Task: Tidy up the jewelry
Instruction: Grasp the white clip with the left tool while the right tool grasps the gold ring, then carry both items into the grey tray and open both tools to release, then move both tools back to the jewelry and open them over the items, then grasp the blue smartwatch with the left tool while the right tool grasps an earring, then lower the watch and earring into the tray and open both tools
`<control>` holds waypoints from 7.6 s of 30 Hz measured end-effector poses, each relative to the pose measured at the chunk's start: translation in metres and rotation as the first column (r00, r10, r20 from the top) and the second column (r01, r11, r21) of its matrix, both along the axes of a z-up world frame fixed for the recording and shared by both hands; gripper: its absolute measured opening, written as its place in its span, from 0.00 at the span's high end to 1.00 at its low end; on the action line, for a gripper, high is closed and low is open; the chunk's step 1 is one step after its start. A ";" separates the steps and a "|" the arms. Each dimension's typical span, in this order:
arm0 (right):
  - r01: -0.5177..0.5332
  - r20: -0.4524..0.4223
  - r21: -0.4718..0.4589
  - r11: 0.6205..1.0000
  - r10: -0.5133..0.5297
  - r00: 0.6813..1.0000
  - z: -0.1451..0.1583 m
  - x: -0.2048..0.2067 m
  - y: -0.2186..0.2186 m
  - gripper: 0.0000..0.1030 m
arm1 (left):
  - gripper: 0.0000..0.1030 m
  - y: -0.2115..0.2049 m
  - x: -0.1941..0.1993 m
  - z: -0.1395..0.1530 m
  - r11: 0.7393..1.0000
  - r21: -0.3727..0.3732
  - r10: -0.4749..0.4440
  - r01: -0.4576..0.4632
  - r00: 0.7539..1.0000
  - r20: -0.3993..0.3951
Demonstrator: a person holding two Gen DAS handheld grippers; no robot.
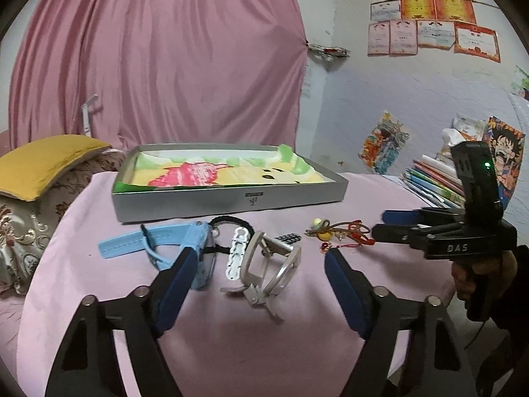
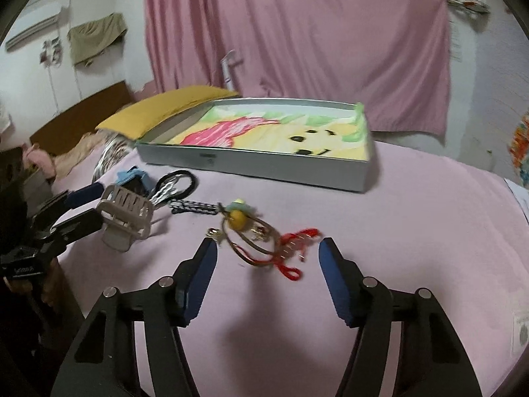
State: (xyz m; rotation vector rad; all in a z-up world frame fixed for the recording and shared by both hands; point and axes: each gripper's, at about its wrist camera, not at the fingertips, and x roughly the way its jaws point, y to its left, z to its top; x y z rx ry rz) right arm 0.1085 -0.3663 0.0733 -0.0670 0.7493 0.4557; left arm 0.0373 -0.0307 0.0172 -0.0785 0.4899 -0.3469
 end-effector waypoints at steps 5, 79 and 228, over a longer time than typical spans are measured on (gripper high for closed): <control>-0.036 -0.035 -0.033 0.999 0.035 0.999 0.001 0.010 0.016 0.58 | 0.43 -0.007 0.010 0.004 0.998 0.015 -0.054 0.055 0.998 -0.024; 0.037 0.405 0.090 0.995 -0.071 0.912 0.081 0.118 0.123 0.98 | 0.78 0.054 0.184 0.072 0.962 -0.029 0.272 -0.271 0.960 0.068; -0.067 0.324 0.045 0.997 0.048 0.945 0.082 0.009 0.087 0.89 | 0.84 0.030 0.064 0.072 0.997 0.030 0.073 -0.077 0.990 0.119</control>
